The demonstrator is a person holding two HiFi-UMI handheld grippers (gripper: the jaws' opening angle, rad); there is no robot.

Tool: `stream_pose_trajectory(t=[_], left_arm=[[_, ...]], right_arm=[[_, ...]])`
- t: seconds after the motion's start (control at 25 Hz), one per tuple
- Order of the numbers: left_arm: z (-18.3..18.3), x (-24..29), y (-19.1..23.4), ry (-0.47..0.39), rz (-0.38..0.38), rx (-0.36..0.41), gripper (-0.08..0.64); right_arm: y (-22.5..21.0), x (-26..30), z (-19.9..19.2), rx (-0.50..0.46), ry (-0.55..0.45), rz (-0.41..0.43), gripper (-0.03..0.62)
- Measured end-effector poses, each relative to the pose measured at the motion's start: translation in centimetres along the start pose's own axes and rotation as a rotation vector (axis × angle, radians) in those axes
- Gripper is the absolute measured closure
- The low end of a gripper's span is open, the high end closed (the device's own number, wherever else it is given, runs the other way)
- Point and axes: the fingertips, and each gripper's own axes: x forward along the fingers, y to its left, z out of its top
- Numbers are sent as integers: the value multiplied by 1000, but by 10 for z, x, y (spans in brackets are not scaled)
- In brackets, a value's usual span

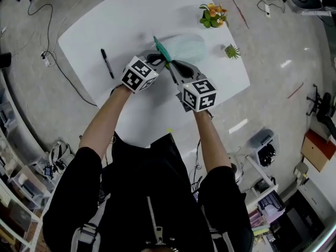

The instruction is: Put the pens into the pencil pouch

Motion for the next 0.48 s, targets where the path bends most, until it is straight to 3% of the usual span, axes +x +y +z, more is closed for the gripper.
stream_pose_trajectory(t=[0.36,0.48], left_arm=[[2,-1,4,-18,41,12,500],[4,-7,5,-18,60,13,436]], right_arm=[[-5,1,0,33,-10,-8,546],[-8,-1,2,50,-17,-11,546]])
